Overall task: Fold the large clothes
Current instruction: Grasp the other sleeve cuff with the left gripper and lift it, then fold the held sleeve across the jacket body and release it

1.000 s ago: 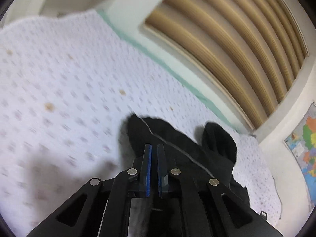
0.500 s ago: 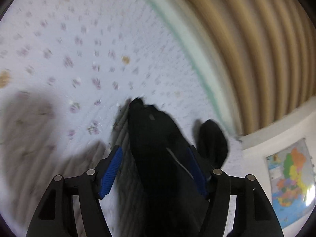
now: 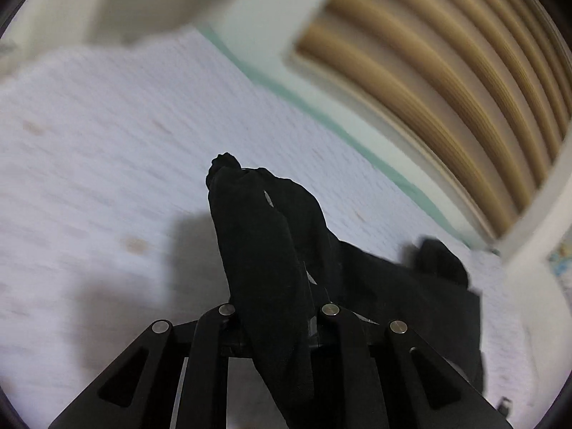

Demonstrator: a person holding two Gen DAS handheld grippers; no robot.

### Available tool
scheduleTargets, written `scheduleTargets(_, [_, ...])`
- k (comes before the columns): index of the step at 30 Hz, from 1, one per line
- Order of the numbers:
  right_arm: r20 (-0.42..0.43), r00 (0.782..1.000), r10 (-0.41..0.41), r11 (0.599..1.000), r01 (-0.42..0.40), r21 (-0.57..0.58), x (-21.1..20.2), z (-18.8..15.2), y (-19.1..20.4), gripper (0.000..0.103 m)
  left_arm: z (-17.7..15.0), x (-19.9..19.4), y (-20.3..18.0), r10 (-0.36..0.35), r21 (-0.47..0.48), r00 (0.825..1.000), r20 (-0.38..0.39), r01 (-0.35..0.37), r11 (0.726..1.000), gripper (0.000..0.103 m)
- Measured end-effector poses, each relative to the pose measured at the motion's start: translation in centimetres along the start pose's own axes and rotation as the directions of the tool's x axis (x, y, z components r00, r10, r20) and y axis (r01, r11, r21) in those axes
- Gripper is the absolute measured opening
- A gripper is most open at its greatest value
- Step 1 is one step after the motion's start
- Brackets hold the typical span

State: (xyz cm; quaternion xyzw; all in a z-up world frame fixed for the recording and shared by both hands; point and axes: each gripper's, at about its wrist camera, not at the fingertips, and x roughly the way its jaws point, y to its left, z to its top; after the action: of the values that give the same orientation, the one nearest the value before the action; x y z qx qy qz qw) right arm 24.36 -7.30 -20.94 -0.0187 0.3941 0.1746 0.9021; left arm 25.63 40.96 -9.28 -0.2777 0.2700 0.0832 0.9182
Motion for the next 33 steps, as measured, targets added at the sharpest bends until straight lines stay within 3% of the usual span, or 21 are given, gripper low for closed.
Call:
scheduleTargets(3, [-0.002,1.000,-0.003,1.000,0.003,-0.001,0.0,0.0,0.0,0.103,0.4,-3.5,4.3,0.156,-0.011,0.986,0.052,-0.156,0.988,0.015])
scheduleTargets(6, [-0.004,1.000,-0.007,1.000,0.007,-0.004,0.1,0.1,0.0,0.103,-0.9,-4.4,9.7,0.308,-0.091,0.951,0.005,-0.306,0.948,0.025])
scheduleTargets(7, [-0.005,1.000,-0.008,1.000,0.008,-0.005,0.1,0.1,0.1,0.103,-1.6,-4.5,11.5,0.312,-0.138,0.950,-0.014,-0.311,0.940,0.026])
scheduleTargets(10, [-0.007,1.000,-0.012,1.000,0.012,-0.008,0.1,0.1,0.1,0.103,-4.7,-3.1,16.8,0.205,-0.323,0.976,-0.079,-0.219,0.920,0.032])
scheduleTargets(12, [-0.009,1.000,-0.014,1.000,0.014,-0.009,0.1,0.1,0.1,0.103,-5.9,-2.7,18.6,0.103,-0.404,0.994,-0.023,-0.103,0.909,0.032])
scheduleTargets(13, [-0.009,1.000,-0.014,1.000,0.014,-0.010,0.1,0.1,0.1,0.103,-6.0,-3.0,19.5,0.046,-0.455,0.999,0.010,-0.036,0.890,0.032])
scheduleTargets(16, [-0.009,1.000,-0.014,1.000,0.014,-0.011,0.2,0.1,0.0,0.103,-6.3,-2.9,19.9,0.003,-0.490,0.998,0.056,0.025,0.871,0.035])
scheduleTargets(19, [-0.010,1.000,-0.014,1.000,0.014,-0.012,0.1,0.1,0.0,0.103,-5.8,-1.8,18.8,0.079,-0.423,0.997,0.010,-0.067,0.904,0.033])
scheduleTargets(20, [-0.010,1.000,-0.013,1.000,0.013,-0.012,0.1,0.1,0.0,0.103,-5.4,-1.8,18.0,0.112,-0.392,0.994,0.004,-0.101,0.915,0.024])
scheduleTargets(21, [-0.010,1.000,-0.013,1.000,0.013,-0.012,0.1,0.1,0.0,0.103,-5.0,-1.9,17.3,0.142,-0.359,0.990,0.005,-0.131,0.924,0.018])
scheduleTargets(24, [-0.009,1.000,-0.013,1.000,0.012,-0.012,0.1,0.1,0.1,0.103,-4.4,-3.6,14.4,0.180,-0.243,0.982,0.054,-0.161,0.956,0.014])
scheduleTargets(29, [-0.010,1.000,-0.012,1.000,0.012,-0.012,0.1,0.1,0.0,0.103,-2.9,-6.9,5.5,0.105,-0.025,0.982,0.157,-0.102,0.994,0.013])
scheduleTargets(33, [-0.009,1.000,-0.011,1.000,0.011,-0.011,0.1,0.0,0.0,0.103,-3.9,-7.8,-4.1,-0.039,0.173,0.988,0.148,0.013,0.985,0.013])
